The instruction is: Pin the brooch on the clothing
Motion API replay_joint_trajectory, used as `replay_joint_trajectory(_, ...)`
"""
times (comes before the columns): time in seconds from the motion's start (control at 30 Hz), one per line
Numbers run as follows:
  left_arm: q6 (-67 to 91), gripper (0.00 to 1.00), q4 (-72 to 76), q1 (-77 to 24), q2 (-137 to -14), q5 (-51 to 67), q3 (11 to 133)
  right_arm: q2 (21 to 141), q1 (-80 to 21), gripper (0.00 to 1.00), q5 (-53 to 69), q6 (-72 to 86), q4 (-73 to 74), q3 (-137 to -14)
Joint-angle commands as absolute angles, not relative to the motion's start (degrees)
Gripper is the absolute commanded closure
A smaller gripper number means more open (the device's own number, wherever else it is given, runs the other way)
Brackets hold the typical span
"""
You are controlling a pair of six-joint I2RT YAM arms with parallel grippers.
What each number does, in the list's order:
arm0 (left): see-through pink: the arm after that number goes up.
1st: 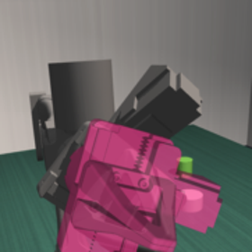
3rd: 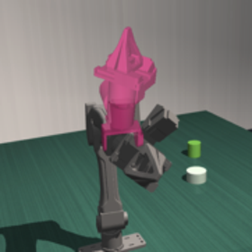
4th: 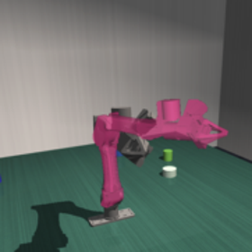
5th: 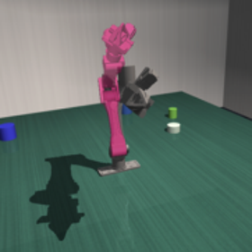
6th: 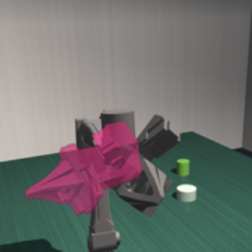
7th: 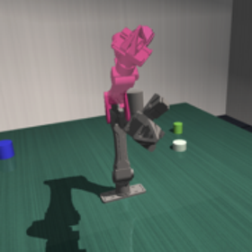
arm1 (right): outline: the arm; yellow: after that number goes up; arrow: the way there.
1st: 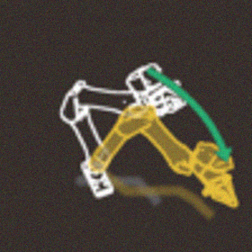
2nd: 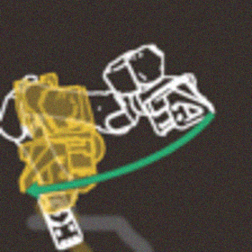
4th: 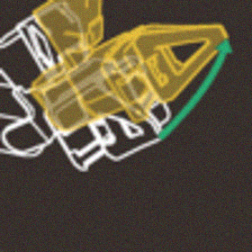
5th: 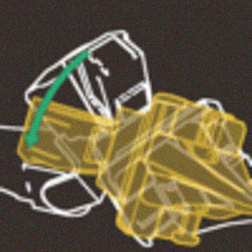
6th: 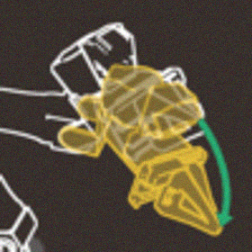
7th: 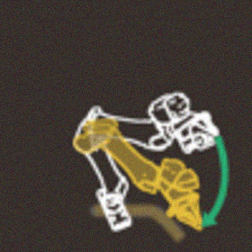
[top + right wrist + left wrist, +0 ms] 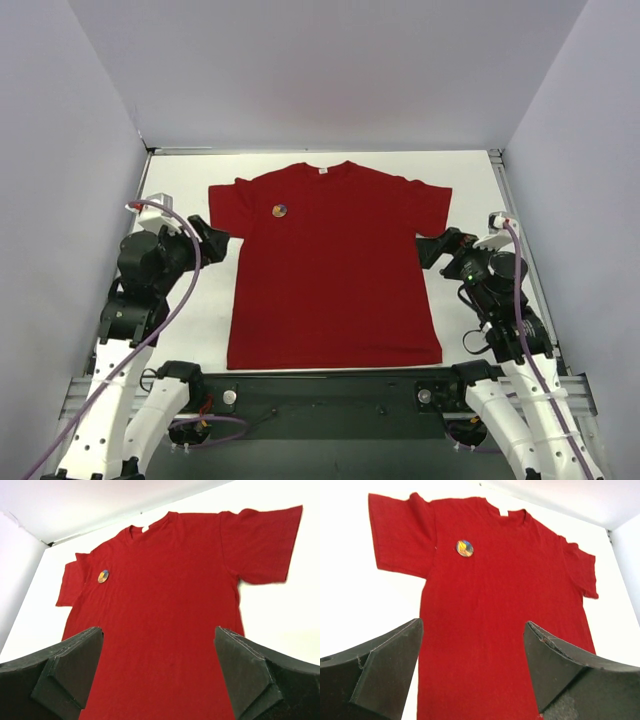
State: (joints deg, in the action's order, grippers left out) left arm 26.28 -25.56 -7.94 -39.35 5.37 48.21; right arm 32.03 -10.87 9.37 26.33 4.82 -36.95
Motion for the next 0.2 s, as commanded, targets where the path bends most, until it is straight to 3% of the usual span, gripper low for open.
replay_joint_trajectory(0.0, 24.5, 0.09, -19.7, -8.2, -37.4, 1.2, 46.9, 33.3, -10.9, 0.00, 6.0, 21.9, -2.2, -36.7)
replay_joint_trajectory(0.17, 20.6, 0.09, -13.8, -8.2, -36.5, 3.1, 43.3, 32.3, -10.9, 0.00, -2.2, 16.5, -8.0, -30.4)
